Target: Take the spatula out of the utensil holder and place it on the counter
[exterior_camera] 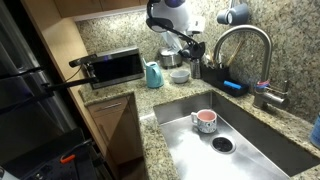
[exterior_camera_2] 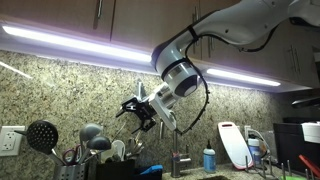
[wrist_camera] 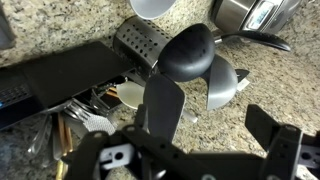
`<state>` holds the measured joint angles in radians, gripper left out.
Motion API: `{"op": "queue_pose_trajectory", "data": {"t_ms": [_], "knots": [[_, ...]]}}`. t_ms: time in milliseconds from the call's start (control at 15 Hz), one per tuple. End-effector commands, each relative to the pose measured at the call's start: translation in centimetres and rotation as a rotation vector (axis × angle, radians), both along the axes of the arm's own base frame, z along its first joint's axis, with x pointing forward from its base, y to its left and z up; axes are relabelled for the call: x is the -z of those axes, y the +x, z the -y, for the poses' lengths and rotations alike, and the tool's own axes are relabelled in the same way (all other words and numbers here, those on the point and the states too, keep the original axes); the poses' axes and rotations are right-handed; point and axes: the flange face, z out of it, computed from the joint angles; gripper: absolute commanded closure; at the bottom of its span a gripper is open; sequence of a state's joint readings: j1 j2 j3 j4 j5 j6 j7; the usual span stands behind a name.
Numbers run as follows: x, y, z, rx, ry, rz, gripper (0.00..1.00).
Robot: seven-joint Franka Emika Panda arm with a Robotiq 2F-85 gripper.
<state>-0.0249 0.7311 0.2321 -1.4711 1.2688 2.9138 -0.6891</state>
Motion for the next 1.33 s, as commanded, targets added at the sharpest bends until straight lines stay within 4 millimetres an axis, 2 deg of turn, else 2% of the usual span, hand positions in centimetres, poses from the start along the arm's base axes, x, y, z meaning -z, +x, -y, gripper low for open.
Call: {"op": "queue_pose_trajectory", "data": {"t_ms": [0,67,533,933,1267], "knots": [[-0.4,0.8,-0.1,0.048,-0.004,-0.005,0.00],[-0.1,0.2,0.0,0.013,-0.002,-0.005,0.00],[0.1,0.4,0.0,0.022,-0.002,-0.015,0.00],[1.9,1.2,0.0,0.076,-0.035,-0.006,0.00],[2.9,1.6,-0.8,0.122,-0.072,0.021,0.00]]}}
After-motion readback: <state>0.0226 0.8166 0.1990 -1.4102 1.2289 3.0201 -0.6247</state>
